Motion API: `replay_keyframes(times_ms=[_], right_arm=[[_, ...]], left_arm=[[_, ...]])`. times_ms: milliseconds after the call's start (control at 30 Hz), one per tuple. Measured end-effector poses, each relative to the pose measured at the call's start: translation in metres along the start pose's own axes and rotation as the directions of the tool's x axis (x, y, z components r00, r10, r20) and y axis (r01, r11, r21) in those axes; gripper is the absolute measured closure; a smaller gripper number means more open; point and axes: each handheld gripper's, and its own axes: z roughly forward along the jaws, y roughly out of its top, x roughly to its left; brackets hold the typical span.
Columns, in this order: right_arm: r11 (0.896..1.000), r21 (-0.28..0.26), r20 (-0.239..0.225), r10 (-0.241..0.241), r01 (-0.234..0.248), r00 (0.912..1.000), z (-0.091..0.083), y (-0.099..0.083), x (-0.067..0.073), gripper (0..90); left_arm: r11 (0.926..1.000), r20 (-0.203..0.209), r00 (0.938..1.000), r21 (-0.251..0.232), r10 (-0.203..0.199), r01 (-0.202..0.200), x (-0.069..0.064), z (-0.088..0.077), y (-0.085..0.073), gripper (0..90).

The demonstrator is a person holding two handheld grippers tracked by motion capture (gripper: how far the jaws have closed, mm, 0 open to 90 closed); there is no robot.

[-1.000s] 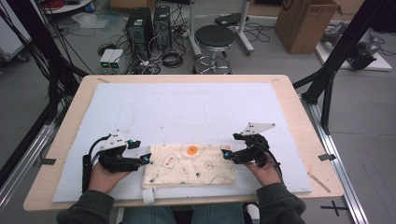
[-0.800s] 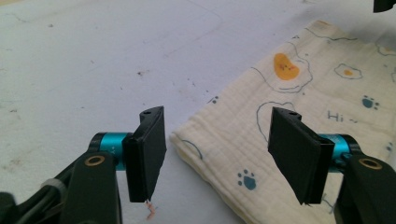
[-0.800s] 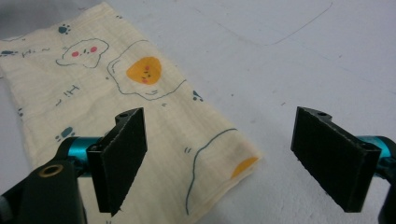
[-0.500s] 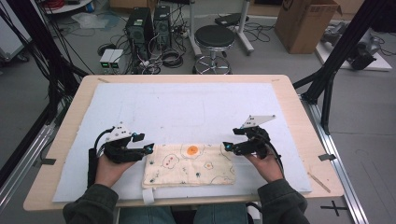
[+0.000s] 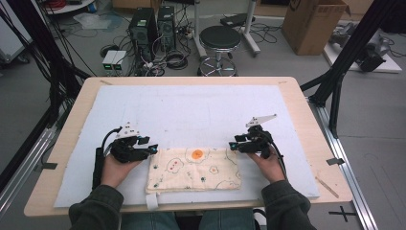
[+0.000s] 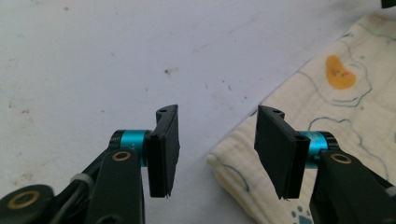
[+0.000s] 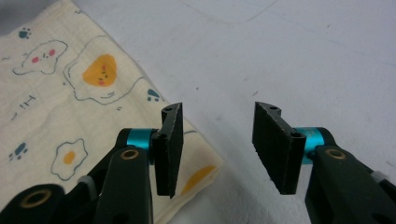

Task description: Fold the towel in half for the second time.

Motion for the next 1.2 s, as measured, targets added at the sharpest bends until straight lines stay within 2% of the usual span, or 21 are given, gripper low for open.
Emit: replay_keyframes(times_ms=[100,200,333,367,500,533,700,833,1033,1200], right_arm=[[1.000,0.017,0.004,0.008,-0.008,1.0000,0.003,-0.003,0.000,55.2],[1.000,0.031,0.007,0.000,-0.001,1.0000,0.005,-0.006,-0.001,55.8],[0.999,0.042,0.005,0.012,-0.013,0.9999,0.005,-0.007,-0.001,56.8],[0.999,0.037,0.006,0.012,-0.012,0.9999,0.005,-0.007,-0.002,56.8],[0.998,0.055,0.010,0.003,-0.004,0.9999,0.007,-0.007,0.000,56.8],[0.998,0.056,0.015,-0.001,0.000,0.9999,0.008,-0.007,0.001,57.0],[0.997,0.081,0.028,-0.020,0.018,0.9994,0.010,-0.007,0.003,58.8],[0.995,0.097,0.030,-0.033,0.029,0.9990,0.011,-0.007,0.004,62.4],[0.991,0.120,0.022,-0.062,0.059,0.9978,0.014,-0.007,0.009,68.7],[0.991,0.121,0.004,-0.050,0.049,0.9988,0.014,-0.007,0.009,76.1]], left_arm=[[0.9995,0.036,0.9992,0.028,-0.016,0.015,0.001,0.005,-0.002,51.6],[0.9993,0.034,0.9994,0.036,-0.012,0.011,0.001,0.006,-0.002,52.4],[0.9985,0.030,0.9990,0.044,-0.034,0.033,0.002,0.011,-0.003,54.8],[0.9977,0.029,0.9986,0.054,-0.044,0.043,0.002,0.012,-0.003,55.2],[0.9941,0.036,0.9986,0.103,-0.039,0.035,0.001,0.019,-0.005,56.3],[0.9940,0.038,0.9984,0.102,-0.042,0.038,0.000,0.020,-0.005,56.4],[0.9900,0.010,0.9999,0.141,0.010,-0.011,-0.005,0.024,-0.006,59.8],[0.9905,0.007,0.9999,0.137,-0.010,0.008,-0.004,0.025,-0.007,62.7],[0.9913,0.010,0.9999,0.132,0.005,-0.006,-0.006,0.025,-0.007,67.3],[0.9910,0.038,0.9992,0.133,0.012,-0.017,-0.008,0.025,-0.007,78.3]])
